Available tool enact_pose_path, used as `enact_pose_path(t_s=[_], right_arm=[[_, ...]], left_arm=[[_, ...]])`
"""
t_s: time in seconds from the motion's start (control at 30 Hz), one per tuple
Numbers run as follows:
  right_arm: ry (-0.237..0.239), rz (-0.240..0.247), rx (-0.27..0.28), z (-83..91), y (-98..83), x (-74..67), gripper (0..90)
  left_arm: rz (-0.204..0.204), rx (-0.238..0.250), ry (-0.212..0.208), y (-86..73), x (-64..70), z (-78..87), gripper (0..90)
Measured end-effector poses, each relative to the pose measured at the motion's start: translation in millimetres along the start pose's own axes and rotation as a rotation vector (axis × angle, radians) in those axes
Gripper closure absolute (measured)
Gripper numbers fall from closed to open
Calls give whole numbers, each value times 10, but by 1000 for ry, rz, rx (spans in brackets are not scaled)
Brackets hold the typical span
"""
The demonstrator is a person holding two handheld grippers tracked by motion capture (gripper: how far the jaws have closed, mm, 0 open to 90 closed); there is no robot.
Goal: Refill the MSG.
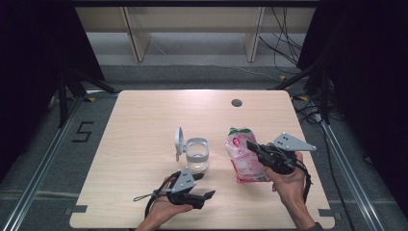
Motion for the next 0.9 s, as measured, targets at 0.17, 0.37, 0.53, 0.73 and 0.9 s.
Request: enact_pose_path(t_s=[0.17, 0.37, 0.53, 0.73, 0.9], right_arm=[[24, -29, -4, 67, 97, -32, 900], [36, 19, 6, 104, 295, -114, 900], [56, 51, 10, 116, 443, -217, 900], [87, 50, 6, 74, 515, -304, 900], [82, 57, -1, 41, 544, -324, 900]], left_arm=[[-22, 20, -7, 109, 116, -259, 302], [-15, 21, 23, 211, 171, -538, 294], [20, 84, 51, 348, 189, -683, 303], [-10, 112, 81, 395, 166, -738, 589], [13, 144, 112, 420, 142, -761, 670]])
Point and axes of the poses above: each handheld gripper's, and its own axes: z roughly backward along the jaws, y roughly out of its top, x roughly to its right, the point moved 7 cm from there along -z, roughly forward along the jaws, and after that the axes turned 1 degree about y, right-handed, at the moved point
